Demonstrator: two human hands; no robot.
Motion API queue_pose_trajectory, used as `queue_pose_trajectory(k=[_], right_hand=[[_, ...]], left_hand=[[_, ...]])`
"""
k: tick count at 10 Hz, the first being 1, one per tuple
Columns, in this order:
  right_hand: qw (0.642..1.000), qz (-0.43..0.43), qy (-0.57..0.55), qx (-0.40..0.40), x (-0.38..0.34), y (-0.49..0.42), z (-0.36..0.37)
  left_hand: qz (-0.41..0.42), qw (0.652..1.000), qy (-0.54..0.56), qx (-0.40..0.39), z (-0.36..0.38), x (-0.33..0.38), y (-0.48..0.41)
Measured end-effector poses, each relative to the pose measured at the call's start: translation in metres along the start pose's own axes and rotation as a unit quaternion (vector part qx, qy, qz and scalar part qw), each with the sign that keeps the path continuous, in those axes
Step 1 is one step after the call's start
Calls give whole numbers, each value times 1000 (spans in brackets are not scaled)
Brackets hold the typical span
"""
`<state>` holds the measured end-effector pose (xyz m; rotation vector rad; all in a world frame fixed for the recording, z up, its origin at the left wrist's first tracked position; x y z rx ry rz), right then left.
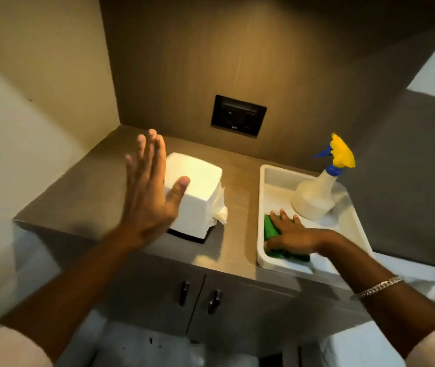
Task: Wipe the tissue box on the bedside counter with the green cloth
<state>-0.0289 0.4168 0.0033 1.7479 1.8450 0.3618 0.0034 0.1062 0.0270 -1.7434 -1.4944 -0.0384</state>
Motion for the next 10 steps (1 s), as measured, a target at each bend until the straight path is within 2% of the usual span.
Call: queue_pose_trajectory(k=[1, 2, 3, 4, 5, 6, 7, 8, 9, 10], right_hand=[[974, -96, -151, 141, -27, 12, -38], [912, -232, -295, 167, -95, 20, -45], [866, -257, -402, 153, -139, 21, -25], [802, -224, -524, 178, -136, 11, -8], [745, -214, -609, 169, -133, 21, 10], [720, -226, -641, 139, -145, 40, 32], [686, -221, -677, 150, -163, 47, 47], [681, -204, -673, 202, -184, 54, 51], [672, -207, -666, 250, -198, 70, 53], [587, -234, -651, 420, -193, 117, 39]], left_hand=[[-130, 972, 164, 108, 4, 25, 37], [-282, 886, 333, 157, 15, 64, 56], [-338, 809, 455, 155, 30, 98, 61], [-348, 790, 475, 172, 40, 95, 63], [-328, 805, 477, 132, 33, 72, 59], [-328, 823, 457, 73, 22, 40, 43], [-330, 834, 442, 7, 16, 19, 21], [-326, 828, 456, -34, 12, 11, 11], [-317, 836, 442, -70, 2, 18, 4], [-233, 900, 368, -10, -34, 35, 11]])
Point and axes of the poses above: each hand's wrist, its own y-axis away from the middle knuckle, its own z-axis out of the palm, x = y × z, the point moved 1 cm from there along -y, towards the middle knuckle, and after that the axes turned 3 degrees about x, right-handed, at the moved point
